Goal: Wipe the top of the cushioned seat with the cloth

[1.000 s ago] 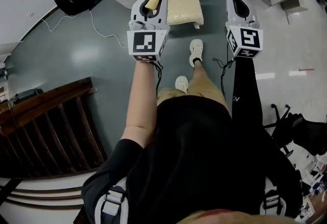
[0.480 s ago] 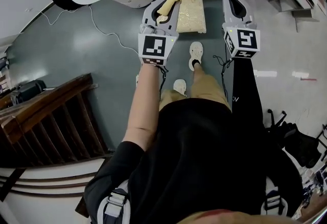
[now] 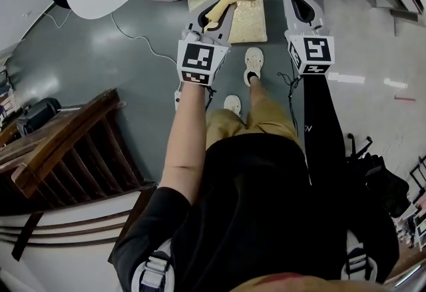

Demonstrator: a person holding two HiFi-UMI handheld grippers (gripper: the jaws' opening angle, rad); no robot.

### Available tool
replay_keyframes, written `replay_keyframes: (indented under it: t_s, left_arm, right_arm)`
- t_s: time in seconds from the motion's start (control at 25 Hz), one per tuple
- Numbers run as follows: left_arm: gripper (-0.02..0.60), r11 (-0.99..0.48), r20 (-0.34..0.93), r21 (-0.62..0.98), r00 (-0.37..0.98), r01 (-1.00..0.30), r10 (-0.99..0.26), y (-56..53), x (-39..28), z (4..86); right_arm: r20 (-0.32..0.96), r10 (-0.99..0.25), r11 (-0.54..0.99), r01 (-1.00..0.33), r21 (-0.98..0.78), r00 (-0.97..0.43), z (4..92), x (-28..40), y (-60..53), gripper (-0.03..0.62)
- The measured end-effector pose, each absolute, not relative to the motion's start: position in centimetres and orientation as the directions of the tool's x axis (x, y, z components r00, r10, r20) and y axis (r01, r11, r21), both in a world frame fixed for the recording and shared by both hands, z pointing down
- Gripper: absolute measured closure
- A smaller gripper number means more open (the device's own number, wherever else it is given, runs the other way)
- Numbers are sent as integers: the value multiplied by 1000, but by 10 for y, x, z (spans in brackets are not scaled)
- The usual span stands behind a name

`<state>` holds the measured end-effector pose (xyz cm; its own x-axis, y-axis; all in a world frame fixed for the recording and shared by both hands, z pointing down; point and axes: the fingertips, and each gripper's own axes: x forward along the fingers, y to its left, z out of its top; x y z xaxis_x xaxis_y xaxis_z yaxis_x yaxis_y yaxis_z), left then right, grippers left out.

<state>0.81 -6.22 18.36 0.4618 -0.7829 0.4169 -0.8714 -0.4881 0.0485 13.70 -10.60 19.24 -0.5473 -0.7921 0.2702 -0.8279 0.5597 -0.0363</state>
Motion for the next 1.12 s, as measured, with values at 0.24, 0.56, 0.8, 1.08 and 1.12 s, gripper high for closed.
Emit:
replay_keyframes:
  t_s: [0.24, 0.56, 0.8, 1.08, 1.12]
  left_arm:
    - [523, -504, 553, 52, 445, -862, -704, -93, 16, 258]
    - [523, -479, 701, 184, 456, -858, -548, -115, 37, 379]
    - [526, -388, 728, 353, 510, -852, -457, -120, 60, 447]
    - [531, -203, 761, 489, 528, -849, -377, -129, 67, 534]
    - [530, -179, 779, 480, 511, -859, -364, -127, 63, 546]
  right_arm:
    - [318, -771, 554, -827, -93, -552, 246, 136, -125, 592]
    - [372, -774, 495, -856, -148, -512, 325, 147, -134, 592]
    - [395, -778, 460, -871, -173, -489, 366, 148, -136, 592]
    - [418, -771, 448, -876, -181, -480, 406, 147, -140, 592]
    - [424, -767, 449, -875, -179, -481, 411, 146, -140, 592]
